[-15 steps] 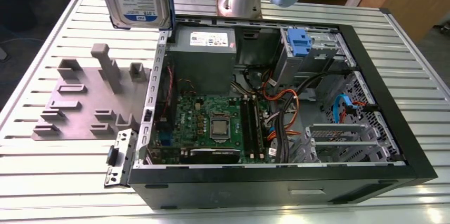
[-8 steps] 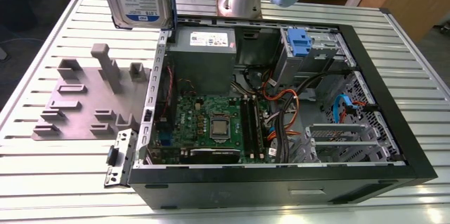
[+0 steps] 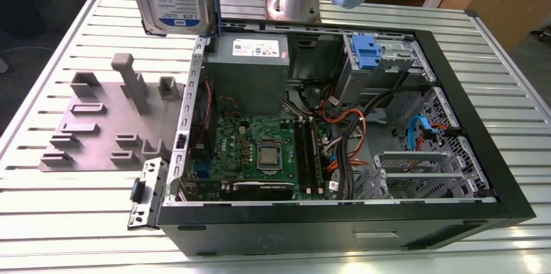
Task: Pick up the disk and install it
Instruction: 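Pick up the disk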
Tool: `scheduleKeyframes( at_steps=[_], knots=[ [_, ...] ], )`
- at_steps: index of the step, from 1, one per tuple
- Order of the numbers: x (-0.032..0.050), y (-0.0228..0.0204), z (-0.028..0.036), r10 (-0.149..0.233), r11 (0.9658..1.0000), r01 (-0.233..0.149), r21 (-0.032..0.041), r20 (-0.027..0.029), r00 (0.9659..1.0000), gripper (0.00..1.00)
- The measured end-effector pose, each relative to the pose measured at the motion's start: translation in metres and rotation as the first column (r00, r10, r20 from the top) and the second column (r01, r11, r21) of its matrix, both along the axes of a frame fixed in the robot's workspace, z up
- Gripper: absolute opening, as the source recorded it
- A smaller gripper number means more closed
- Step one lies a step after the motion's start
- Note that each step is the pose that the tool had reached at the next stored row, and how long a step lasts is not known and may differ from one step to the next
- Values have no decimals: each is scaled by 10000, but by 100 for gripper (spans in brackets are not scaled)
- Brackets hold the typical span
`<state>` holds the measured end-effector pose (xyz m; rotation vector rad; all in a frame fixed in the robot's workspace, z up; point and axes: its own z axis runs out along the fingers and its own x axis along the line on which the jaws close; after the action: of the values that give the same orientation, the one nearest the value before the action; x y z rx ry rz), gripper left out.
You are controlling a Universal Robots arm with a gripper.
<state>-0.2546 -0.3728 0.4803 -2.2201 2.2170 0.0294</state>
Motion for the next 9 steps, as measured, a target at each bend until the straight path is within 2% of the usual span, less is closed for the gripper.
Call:
scheduleKeyframes(
  at_steps=[9],
  knots=[
    [50,0,0,-2,10000,2,0,0,10000,36]
  ],
)
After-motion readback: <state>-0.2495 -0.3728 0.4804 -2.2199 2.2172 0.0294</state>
